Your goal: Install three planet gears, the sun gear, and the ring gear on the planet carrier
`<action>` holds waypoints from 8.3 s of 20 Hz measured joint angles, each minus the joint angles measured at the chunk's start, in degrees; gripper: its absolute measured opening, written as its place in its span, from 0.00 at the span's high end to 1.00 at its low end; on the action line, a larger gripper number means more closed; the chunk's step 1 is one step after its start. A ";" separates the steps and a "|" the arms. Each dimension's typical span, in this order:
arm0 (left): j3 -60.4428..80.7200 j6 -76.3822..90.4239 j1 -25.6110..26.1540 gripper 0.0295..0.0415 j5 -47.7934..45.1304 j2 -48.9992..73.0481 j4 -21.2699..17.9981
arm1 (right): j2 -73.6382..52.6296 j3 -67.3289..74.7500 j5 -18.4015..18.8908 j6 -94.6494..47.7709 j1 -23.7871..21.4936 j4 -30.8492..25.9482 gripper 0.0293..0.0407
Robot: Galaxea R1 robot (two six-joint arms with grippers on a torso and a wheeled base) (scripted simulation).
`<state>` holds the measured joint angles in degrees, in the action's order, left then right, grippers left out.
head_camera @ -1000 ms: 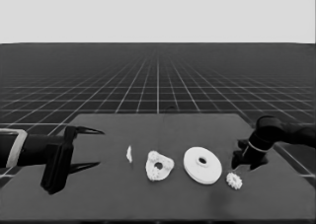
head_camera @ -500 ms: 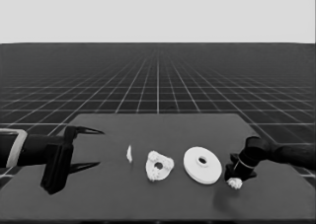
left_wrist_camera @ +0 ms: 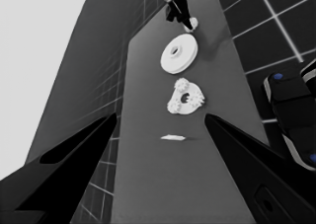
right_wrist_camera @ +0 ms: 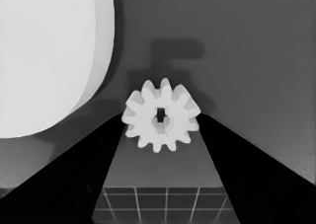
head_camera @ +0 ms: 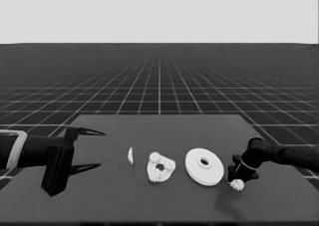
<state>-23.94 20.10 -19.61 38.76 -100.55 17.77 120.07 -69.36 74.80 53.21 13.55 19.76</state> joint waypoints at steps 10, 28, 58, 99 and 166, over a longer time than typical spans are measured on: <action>0.00 0.00 0.00 0.25 0.00 0.00 0.00 | -4.05 7.23 8.77 1.13 -13.46 -10.46 0.86; 0.00 0.00 0.00 0.25 0.00 0.00 0.00 | 55.89 -30.17 11.54 23.89 -8.15 -3.77 0.86; 0.00 0.00 0.00 0.25 0.00 0.00 0.00 | 55.89 -30.22 11.54 39.79 -7.60 -3.74 0.86; 0.00 0.00 0.00 0.25 0.00 0.00 0.00 | 55.82 -30.31 11.51 64.39 -7.23 -3.71 0.86; 0.00 0.00 0.00 0.25 0.00 0.00 0.00 | 18.65 -4.48 11.70 9.10 -17.56 -12.63 0.19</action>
<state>-23.94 20.10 -19.61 38.76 -100.55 17.77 138.72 -73.84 86.50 62.31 -4.01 7.12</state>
